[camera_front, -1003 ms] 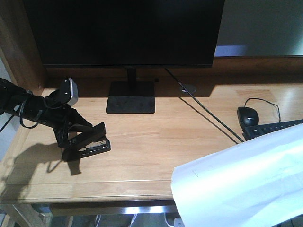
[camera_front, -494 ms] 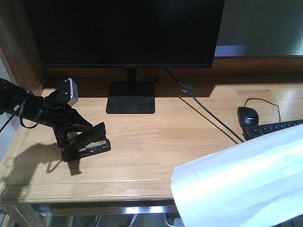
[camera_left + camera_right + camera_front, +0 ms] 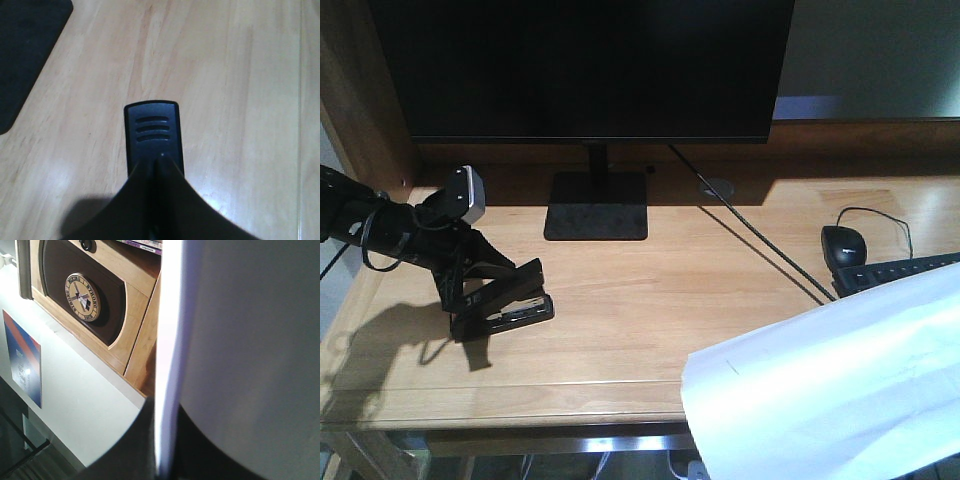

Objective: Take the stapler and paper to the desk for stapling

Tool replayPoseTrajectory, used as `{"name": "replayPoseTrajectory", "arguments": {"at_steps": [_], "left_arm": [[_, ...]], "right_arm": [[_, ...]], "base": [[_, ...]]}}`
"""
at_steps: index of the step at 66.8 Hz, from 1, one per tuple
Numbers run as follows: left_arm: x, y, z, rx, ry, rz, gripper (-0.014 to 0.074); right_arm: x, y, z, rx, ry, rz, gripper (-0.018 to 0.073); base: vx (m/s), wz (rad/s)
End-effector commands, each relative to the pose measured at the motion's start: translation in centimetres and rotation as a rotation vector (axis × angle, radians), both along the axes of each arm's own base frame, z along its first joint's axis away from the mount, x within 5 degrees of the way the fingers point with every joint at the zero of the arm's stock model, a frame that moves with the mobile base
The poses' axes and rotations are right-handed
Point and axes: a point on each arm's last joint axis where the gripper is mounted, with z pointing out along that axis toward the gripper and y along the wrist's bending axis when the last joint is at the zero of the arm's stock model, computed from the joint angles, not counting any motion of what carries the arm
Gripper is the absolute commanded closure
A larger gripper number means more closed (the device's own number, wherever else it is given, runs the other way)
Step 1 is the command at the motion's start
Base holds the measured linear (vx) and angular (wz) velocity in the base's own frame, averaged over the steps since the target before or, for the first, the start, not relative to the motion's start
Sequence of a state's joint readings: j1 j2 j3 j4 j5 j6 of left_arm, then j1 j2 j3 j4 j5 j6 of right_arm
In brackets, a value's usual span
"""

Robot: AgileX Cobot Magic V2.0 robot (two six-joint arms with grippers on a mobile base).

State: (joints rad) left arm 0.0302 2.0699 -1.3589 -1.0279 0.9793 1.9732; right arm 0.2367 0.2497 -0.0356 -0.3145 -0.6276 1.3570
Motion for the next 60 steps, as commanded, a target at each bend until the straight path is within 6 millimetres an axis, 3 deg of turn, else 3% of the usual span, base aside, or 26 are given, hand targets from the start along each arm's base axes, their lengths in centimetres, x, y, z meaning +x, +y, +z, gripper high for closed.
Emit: {"name": "replayPoseTrajectory", "arguments": {"at_steps": [1, 19, 39, 47, 60], "left_arm": [[0.1, -0.5, 3.0, -0.052, -0.066, 0.007, 0.0603], [0.1, -0.5, 3.0, -0.052, -0.066, 0.007, 0.0603], [0.1, -0.5, 3.0, -0.052, -0.066, 0.007, 0.0603], [0.1, -0.5, 3.0, -0.052, -0.066, 0.007, 0.0603], [0.1, -0.5, 3.0, -0.052, -0.066, 0.007, 0.0603]], "right_arm": [[-0.3, 0.1, 1.3, 0.015, -0.083, 0.016, 0.0561], [-0.3, -0.1, 1.4, 0.054, -0.073, 0.011, 0.0561], [0.1, -1.9, 1.7, 0.341, -0.028, -0.041, 0.0561], [-0.5, -1.2, 2.3, 0.238, -0.121, -0.013, 0.0561], [-0.2, 1.0, 4.7, -0.114, -0.203, 0.039, 0.0561]], "base": [[0.00, 0.00], [0.00, 0.00], [0.00, 0.00], [0.00, 0.00], [0.00, 0.00]]}}
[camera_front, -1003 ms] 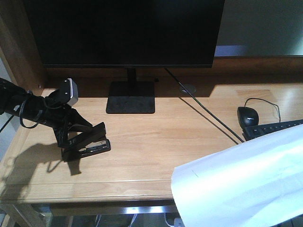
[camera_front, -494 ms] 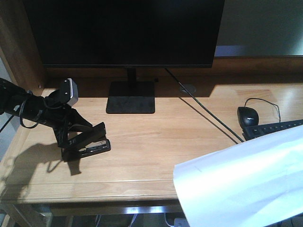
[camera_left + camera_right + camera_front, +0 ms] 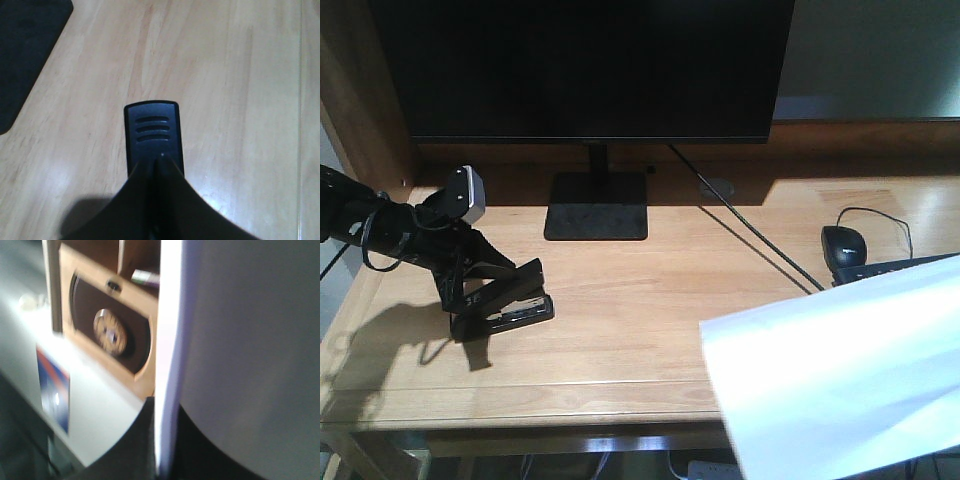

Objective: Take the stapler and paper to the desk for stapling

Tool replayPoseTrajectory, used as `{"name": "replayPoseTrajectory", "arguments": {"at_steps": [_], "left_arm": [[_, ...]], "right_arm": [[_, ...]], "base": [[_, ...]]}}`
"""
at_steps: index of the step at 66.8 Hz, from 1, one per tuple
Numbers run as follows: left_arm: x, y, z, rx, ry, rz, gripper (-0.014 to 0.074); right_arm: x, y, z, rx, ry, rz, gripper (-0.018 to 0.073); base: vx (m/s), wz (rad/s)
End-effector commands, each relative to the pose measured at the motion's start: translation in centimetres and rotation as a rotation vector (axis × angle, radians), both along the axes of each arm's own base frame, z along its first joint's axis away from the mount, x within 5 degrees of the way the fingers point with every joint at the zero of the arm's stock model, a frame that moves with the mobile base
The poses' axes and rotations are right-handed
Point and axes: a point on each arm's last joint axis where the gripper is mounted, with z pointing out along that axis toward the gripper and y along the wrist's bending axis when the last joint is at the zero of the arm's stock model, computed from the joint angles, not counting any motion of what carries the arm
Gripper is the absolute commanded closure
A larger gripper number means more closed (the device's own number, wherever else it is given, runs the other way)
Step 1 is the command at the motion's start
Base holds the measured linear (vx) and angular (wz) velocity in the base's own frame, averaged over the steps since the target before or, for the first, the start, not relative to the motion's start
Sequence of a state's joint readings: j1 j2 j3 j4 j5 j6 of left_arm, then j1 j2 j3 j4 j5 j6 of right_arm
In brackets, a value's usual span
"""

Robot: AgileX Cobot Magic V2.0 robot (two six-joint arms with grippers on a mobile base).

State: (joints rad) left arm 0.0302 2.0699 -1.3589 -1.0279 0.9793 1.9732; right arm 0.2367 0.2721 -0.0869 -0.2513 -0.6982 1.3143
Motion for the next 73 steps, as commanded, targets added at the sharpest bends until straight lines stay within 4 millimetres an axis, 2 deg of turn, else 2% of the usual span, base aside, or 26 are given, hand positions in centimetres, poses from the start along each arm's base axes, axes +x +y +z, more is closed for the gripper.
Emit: {"name": "replayPoseTrajectory", "arguments": {"at_steps": [1, 17, 27, 42, 56, 73], "left_arm": [[0.1, -0.5, 3.0, -0.052, -0.066, 0.007, 0.0603], [0.1, -0.5, 3.0, -0.052, -0.066, 0.007, 0.0603], [0.1, -0.5, 3.0, -0.052, -0.066, 0.007, 0.0603], [0.1, -0.5, 3.0, -0.052, -0.065, 0.006, 0.0603], [0.1, -0.5, 3.0, -0.052, -0.065, 0.006, 0.0603], [0.1, -0.5, 3.0, -0.052, -0.065, 0.006, 0.0603]], "right_arm": [[0.1, 1.4, 2.8, -0.195, -0.104, 0.046, 0.0561], [3.6, 4.3, 5.6, -0.557, 0.009, 0.173, 0.0561], [6.4, 5.7, 5.7, -0.699, 0.072, 0.261, 0.0561], [10.5, 7.4, 4.5, -0.764, 0.145, 0.393, 0.0561], [14.3, 8.9, 2.2, -0.820, 0.215, 0.461, 0.0561], [17.8, 13.6, 0.6, -0.915, 0.195, 0.566, 0.0561]], "base": [[0.00, 0.00], [0.00, 0.00], [0.00, 0.00], [0.00, 0.00], [0.00, 0.00], [0.00, 0.00]]}}
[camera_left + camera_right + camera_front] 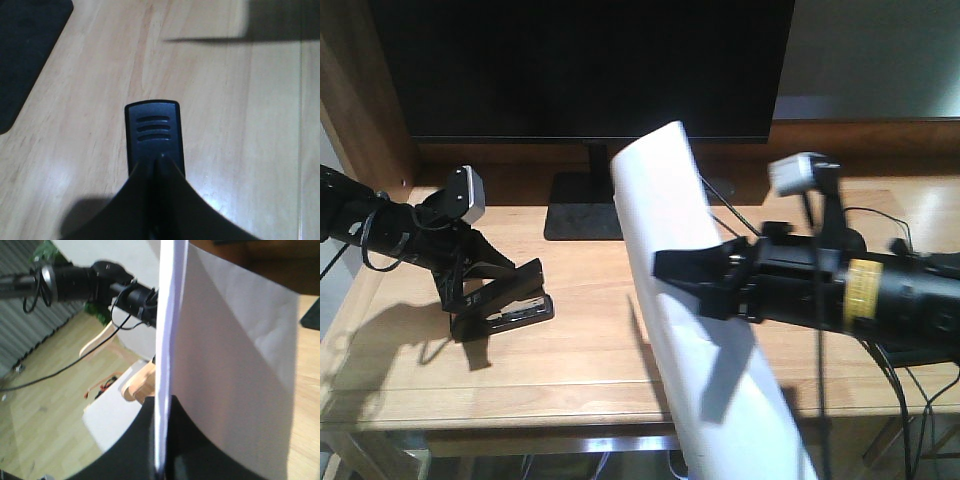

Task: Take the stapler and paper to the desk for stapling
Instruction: 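Swing the white paper with the right gripper over the desk beside the stapler, then lay the paper flat under the stapler and release it with the right gripper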

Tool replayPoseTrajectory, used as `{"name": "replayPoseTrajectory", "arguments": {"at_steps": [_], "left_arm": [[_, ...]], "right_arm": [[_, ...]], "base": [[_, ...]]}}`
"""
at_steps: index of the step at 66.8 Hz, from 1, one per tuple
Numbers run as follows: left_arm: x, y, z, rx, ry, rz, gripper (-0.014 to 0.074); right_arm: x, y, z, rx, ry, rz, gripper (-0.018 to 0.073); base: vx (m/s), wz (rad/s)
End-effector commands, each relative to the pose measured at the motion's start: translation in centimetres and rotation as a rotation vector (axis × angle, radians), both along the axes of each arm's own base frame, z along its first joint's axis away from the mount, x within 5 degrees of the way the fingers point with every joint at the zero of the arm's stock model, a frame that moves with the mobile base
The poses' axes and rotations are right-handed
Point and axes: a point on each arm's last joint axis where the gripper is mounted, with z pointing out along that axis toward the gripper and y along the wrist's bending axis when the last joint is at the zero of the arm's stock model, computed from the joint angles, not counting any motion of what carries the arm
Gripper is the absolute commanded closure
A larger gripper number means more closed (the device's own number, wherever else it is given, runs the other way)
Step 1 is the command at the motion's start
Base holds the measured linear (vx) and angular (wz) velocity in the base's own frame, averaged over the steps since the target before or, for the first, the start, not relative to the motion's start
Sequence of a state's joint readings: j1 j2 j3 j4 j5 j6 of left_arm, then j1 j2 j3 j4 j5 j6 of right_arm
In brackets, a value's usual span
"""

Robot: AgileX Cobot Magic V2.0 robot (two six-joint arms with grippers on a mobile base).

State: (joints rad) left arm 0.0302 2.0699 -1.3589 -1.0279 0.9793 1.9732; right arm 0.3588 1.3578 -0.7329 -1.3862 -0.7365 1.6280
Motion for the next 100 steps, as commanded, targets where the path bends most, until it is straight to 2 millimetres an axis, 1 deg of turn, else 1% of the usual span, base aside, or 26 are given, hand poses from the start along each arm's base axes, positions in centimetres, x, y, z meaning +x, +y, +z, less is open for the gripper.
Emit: {"name": "replayPoseTrajectory", "arguments": {"at_steps": [1, 9, 12, 19, 24, 32, 39, 45, 49, 56, 67, 77, 87, 100], "left_arm": [[0.1, -0.5, 3.0, -0.052, -0.065, 0.006, 0.0603], [0.1, -0.5, 3.0, -0.053, -0.065, 0.006, 0.0603], [0.1, -0.5, 3.0, -0.053, -0.065, 0.006, 0.0603], [0.1, -0.5, 3.0, -0.053, -0.065, 0.006, 0.0603], [0.1, -0.5, 3.0, -0.053, -0.065, 0.006, 0.0603], [0.1, -0.5, 3.0, -0.053, -0.065, 0.006, 0.0603], [0.1, -0.5, 3.0, -0.053, -0.065, 0.006, 0.0603], [0.1, -0.5, 3.0, -0.053, -0.065, 0.006, 0.0603], [0.1, -0.5, 3.0, -0.053, -0.065, 0.006, 0.0603], [0.1, -0.5, 3.0, -0.053, -0.065, 0.006, 0.0603], [0.1, -0.5, 3.0, -0.053, -0.065, 0.006, 0.0603], [0.1, -0.5, 3.1, -0.053, -0.064, 0.005, 0.0603], [0.1, -0.5, 3.1, -0.053, -0.064, 0.005, 0.0603], [0.1, -0.5, 3.1, -0.053, -0.064, 0.005, 0.0603]], "right_arm": [[1.0, 1.7, 1.5, 0.037, -0.063, 0.032, 0.0561], [2.6, 3.4, 0.7, 0.022, -0.057, 0.007, 0.0561], [3.3, 3.7, 0.6, 0.029, -0.057, -0.019, 0.0561], [5.0, 4.0, -0.6, 0.039, -0.025, -0.101, 0.0561], [6.0, 4.0, -1.8, 0.046, -0.004, -0.164, 0.0561], [7.5, 4.0, -4.5, -0.017, -0.003, -0.235, 0.0561], [8.4, 4.0, -6.6, -0.055, -0.001, -0.273, 0.0561], [9.0, 4.0, -7.7, -0.061, 0.011, -0.307, 0.0561], [9.2, 4.0, -8.1, -0.065, -0.004, -0.315, 0.0561], [9.2, 4.0, -8.0, -0.073, -0.045, -0.301, 0.0561], [9.3, 4.1, -8.2, -0.087, -0.062, -0.292, 0.0561], [10.1, 4.5, -8.8, -0.102, -0.064, -0.290, 0.0561], [11.3, 5.1, -8.8, -0.072, -0.055, -0.296, 0.0561], [11.9, 5.8, -9.0, -0.040, -0.065, -0.262, 0.0561]], "base": [[0.00, 0.00], [0.00, 0.00], [0.00, 0.00], [0.00, 0.00], [0.00, 0.00], [0.00, 0.00], [0.00, 0.00], [0.00, 0.00], [0.00, 0.00], [0.00, 0.00], [0.00, 0.00], [0.00, 0.00], [0.00, 0.00], [0.00, 0.00]]}}
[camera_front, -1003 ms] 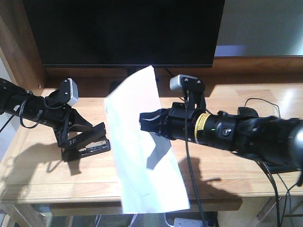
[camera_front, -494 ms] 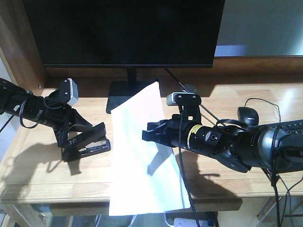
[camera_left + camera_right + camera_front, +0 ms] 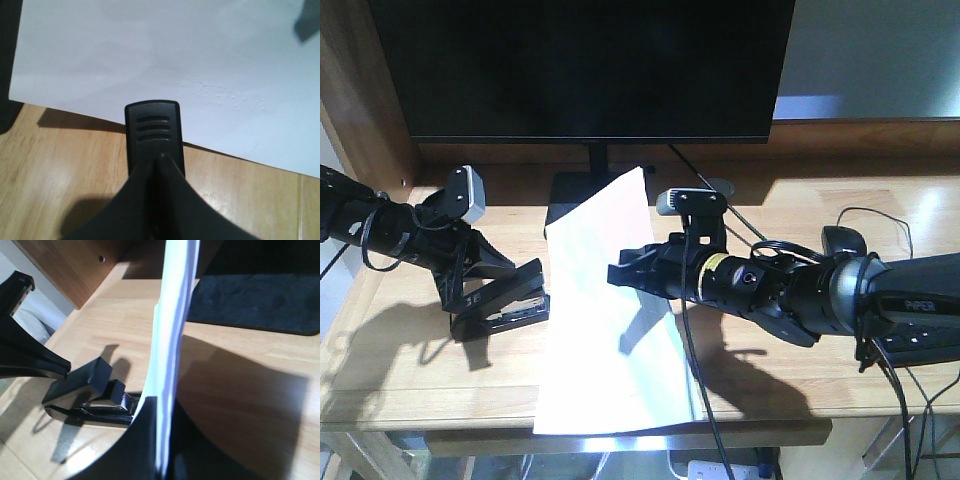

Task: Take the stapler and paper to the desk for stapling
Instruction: 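Lay the paper flat under the stapler and release it with the right gripper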

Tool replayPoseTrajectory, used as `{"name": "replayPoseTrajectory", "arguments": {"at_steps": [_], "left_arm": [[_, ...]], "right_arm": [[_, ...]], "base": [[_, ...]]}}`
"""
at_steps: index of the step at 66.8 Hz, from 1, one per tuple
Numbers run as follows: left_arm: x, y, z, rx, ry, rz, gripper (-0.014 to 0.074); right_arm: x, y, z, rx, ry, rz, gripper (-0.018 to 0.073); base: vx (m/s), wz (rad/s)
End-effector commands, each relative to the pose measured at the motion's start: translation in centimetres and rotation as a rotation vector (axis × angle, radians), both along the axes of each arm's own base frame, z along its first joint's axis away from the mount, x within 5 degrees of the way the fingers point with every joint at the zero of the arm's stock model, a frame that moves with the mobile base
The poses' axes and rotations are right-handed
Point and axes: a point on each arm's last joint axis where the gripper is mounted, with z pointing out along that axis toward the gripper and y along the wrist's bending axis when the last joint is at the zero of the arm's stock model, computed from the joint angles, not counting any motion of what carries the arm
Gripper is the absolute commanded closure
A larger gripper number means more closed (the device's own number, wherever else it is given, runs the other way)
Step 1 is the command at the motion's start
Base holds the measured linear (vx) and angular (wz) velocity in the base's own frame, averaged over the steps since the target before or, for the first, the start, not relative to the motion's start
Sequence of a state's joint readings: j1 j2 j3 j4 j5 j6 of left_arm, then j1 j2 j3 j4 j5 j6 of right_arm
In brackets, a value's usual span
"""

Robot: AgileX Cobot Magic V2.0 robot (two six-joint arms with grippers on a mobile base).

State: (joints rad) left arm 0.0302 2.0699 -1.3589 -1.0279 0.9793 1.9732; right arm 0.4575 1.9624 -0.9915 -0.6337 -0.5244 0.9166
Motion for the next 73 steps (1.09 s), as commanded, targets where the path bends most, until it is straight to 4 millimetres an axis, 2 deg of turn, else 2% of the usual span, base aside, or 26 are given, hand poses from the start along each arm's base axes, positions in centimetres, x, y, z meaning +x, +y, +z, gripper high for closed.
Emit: {"name": "replayPoseTrajectory", "arguments": {"at_steps": [1, 20, 46, 57, 66, 73], "left_arm": [[0.1, -0.5, 3.1, -0.053, -0.064, 0.005, 0.0603], [0.1, -0.5, 3.1, -0.053, -0.064, 0.005, 0.0603], [0.1, -0.5, 3.0, -0.052, -0.064, 0.004, 0.0603], [0.1, -0.5, 3.0, -0.052, -0.064, 0.004, 0.0603], [0.1, -0.5, 3.0, -0.052, -0.064, 0.004, 0.0603], [0.1, -0.5, 3.0, -0.052, -0.064, 0.004, 0.0603]], "right_arm": [[0.5, 0.9, 3.1, 0.104, -0.115, 0.052, 0.0561], [1.8, 1.9, 2.0, 0.153, -0.058, 0.067, 0.0561], [4.5, 3.3, 1.2, 0.223, -0.027, 0.040, 0.0561], [4.9, 3.5, 1.0, 0.240, -0.016, 0.032, 0.0559], [4.9, 3.5, 1.0, 0.241, -0.017, 0.032, 0.0534], [4.9, 3.5, 1.0, 0.239, -0.016, 0.031, 0.0480]], "base": [[0.00, 0.00], [0.00, 0.00], [0.00, 0.00], [0.00, 0.00], [0.00, 0.00], [0.00, 0.00]]}}
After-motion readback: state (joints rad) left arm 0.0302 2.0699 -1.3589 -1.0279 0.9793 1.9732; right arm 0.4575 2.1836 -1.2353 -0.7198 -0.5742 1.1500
